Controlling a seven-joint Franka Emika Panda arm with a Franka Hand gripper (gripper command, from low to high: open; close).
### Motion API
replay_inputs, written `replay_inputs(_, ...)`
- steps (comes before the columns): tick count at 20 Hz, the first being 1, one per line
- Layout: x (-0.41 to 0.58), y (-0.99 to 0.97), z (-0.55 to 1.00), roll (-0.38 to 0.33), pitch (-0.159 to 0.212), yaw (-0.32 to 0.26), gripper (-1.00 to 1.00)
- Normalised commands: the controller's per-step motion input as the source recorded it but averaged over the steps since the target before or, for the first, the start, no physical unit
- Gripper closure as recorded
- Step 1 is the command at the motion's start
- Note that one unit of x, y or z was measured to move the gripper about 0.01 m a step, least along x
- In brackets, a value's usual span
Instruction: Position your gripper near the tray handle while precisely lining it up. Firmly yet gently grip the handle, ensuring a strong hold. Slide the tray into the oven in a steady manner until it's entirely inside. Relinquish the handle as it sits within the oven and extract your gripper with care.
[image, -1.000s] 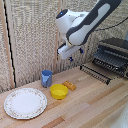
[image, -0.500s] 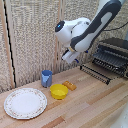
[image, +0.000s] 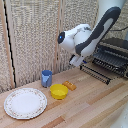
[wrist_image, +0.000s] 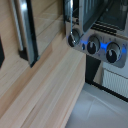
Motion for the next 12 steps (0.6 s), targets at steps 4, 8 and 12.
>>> replay_inputs(4,0.054,-0.37,-0.07,-0.227,0.012,0.01,-1.0)
replay_inputs(8,0.069,-0.34,-0.09,-0.193,0.005,0.054,-1.0)
replay_inputs(12,0.224,-0.39,-0.11,-0.08,0.0,0.031,-1.0)
